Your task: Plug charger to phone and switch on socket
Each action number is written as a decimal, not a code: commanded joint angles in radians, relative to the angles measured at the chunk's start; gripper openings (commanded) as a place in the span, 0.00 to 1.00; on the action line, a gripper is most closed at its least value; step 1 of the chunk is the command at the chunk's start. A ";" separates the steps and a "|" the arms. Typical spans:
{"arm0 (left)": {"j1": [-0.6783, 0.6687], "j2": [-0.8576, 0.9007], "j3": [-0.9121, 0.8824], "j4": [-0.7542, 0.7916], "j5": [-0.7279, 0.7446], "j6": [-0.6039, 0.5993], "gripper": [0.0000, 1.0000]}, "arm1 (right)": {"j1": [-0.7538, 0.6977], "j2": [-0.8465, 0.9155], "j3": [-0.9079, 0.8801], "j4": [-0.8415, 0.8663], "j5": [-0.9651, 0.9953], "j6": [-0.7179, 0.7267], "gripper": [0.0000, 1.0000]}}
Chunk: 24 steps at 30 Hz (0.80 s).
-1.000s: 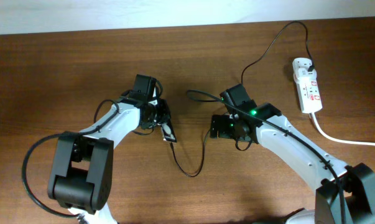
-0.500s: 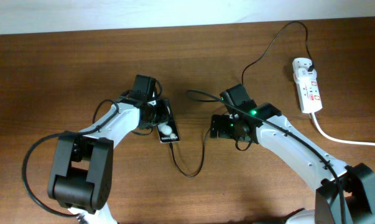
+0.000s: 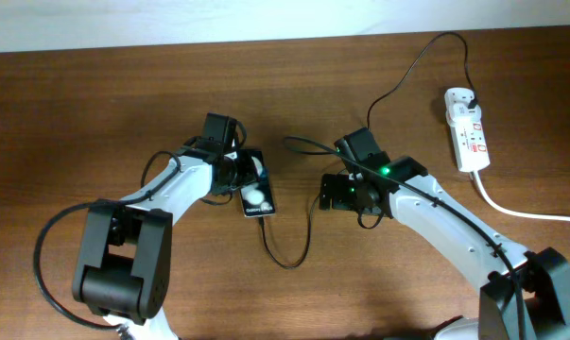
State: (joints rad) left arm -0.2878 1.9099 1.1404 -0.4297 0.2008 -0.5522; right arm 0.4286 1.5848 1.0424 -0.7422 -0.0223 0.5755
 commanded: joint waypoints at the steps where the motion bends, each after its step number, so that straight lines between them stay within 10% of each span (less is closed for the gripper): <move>1: 0.000 0.004 -0.008 0.009 -0.008 0.035 0.45 | -0.004 -0.013 0.006 -0.002 0.020 -0.002 0.99; 24: 0.038 0.004 -0.008 0.000 -0.205 0.030 0.35 | -0.004 -0.013 0.006 -0.003 0.020 -0.003 0.99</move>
State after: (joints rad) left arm -0.2813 1.9099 1.1404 -0.4232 0.0391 -0.5339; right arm 0.4286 1.5848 1.0424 -0.7422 -0.0223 0.5755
